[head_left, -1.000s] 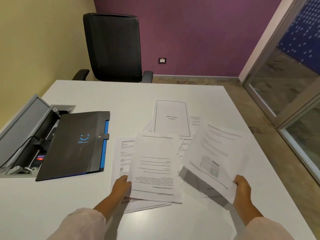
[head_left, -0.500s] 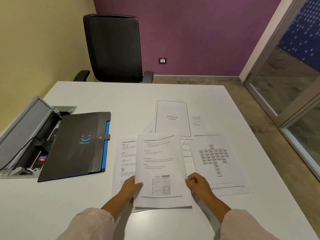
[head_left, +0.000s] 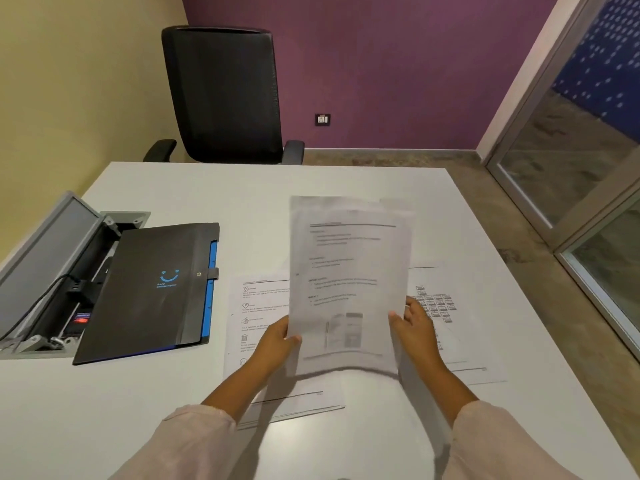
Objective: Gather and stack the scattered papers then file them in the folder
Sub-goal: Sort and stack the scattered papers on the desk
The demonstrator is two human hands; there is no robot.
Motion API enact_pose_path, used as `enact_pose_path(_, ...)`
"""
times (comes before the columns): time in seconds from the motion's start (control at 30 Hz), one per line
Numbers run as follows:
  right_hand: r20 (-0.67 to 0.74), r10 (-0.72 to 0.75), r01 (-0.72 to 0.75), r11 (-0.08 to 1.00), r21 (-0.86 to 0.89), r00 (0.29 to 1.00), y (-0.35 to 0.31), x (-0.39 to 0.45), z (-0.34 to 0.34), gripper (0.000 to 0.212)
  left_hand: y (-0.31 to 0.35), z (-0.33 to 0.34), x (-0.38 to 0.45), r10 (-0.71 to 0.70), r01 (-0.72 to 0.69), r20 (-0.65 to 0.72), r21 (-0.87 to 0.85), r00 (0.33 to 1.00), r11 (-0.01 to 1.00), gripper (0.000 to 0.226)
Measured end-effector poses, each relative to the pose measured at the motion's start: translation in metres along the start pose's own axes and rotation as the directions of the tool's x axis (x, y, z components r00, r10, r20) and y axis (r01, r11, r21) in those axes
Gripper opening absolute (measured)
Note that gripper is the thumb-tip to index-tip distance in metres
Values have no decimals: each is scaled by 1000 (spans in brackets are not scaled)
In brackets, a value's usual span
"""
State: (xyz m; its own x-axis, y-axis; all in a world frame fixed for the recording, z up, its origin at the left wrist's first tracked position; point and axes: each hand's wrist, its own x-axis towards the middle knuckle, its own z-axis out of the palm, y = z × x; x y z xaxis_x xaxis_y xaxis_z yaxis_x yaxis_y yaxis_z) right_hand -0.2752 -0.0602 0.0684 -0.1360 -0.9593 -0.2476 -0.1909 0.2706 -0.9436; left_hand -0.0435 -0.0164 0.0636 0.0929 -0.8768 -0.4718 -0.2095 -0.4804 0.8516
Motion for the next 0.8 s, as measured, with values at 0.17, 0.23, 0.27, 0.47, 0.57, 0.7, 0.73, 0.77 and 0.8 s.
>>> enact_pose_path(0.17,24,-105,103,992,74,994,-18,-2,-9,36,23,2,3,103,-104,-78,-6,992,995,44)
enact_pose_path(0.23,31,-73,73,997,25,997,-16,-3,-8,38,25,4,3,115,-118,-75,-33,991,993,45)
enact_pose_path(0.27,49,-53,53,998,-13,997,-12,-3,-7,39,24,6,3,115,-117,-73,-33,991,993,45)
enact_pose_path(0.47,115,6,7,994,-109,993,24,-6,-2,34,8,7,5,79,-77,-225,14,971,997,35)
enact_pose_path(0.57,63,8,-4,998,-59,998,26,-7,3,27,7,0,2,72,-85,-327,-25,942,996,30)
enact_pose_path(0.7,121,-10,22,996,-92,993,21,-12,22,26,4,-9,-9,-3,-17,-520,-35,854,999,30)
enact_pose_path(0.73,142,0,17,993,-119,990,22,-13,29,26,-1,-12,-11,-32,22,-553,-25,832,999,30)
enact_pose_path(0.77,160,20,5,988,-152,987,24,-14,37,25,-7,-15,-14,-67,67,-573,-20,817,998,31)
enact_pose_path(0.8,176,48,-16,984,-180,983,27,-14,44,25,-13,-18,-16,-105,116,-584,-20,805,993,31)
